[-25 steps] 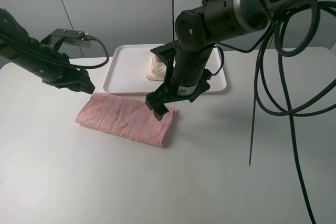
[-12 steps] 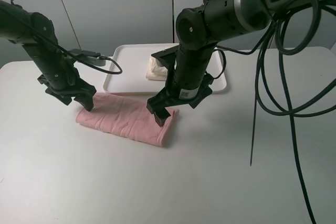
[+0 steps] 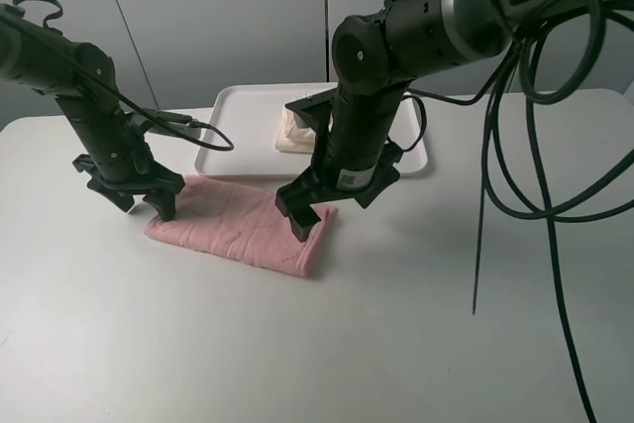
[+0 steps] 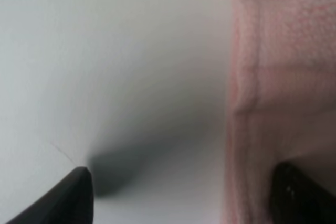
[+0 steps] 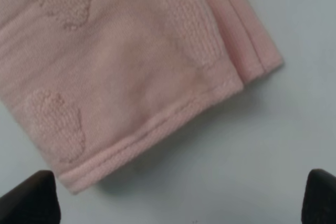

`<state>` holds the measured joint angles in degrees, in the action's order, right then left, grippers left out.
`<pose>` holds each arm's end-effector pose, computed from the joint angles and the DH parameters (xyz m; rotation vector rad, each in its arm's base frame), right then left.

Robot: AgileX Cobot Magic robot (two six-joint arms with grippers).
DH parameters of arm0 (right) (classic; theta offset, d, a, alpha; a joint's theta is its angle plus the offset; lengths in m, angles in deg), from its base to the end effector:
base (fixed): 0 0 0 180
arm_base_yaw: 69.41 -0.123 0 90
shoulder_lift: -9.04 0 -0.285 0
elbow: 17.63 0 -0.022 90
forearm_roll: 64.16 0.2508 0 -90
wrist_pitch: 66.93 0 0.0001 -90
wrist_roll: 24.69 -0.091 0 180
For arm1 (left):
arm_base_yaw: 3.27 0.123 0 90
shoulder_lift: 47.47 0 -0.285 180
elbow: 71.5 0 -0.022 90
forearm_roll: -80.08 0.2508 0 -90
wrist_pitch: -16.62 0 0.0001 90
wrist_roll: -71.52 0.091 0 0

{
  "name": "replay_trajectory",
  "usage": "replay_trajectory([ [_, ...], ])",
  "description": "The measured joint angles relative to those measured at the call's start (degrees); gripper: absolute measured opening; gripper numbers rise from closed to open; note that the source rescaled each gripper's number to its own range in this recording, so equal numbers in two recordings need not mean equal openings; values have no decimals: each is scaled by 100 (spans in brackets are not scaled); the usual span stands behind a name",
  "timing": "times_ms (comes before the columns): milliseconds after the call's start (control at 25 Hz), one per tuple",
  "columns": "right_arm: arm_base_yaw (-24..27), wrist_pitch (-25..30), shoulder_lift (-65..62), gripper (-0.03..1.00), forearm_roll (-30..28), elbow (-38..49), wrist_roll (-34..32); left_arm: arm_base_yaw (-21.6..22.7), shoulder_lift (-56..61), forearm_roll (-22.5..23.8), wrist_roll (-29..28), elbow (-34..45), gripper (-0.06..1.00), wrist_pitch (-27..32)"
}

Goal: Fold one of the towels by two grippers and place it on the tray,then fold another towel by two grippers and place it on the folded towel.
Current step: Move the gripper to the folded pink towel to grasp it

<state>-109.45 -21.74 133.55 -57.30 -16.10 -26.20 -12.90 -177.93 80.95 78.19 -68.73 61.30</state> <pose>0.2946 0.2576 0.1385 -0.8857 2.8911 0.2115 0.3807 -0.0636 0.0932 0.4564 3.0711 0.0154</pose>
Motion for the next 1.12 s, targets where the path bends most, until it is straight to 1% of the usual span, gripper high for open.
replay_trajectory([
  [160,0,0,0,100,242,0,-132,0,-21,0,-9,-12,89,13],
  [400,0,-82,50,100,299,0,-834,0,-21,0,-9,-12,89,13],
  [600,0,-135,402,99,314,0,-1245,0,-21,-10,-9,-12,89,13],
  [800,0,-144,474,99,343,-107,-1352,0,-21,-10,-9,-12,89,13],
  [1000,0,-200,474,98,576,-279,-1406,0,-21,-10,-9,-12,89,13],
  [1120,0,-250,486,98,589,-315,-1430,0,-21,-10,-9,-12,89,13],
])
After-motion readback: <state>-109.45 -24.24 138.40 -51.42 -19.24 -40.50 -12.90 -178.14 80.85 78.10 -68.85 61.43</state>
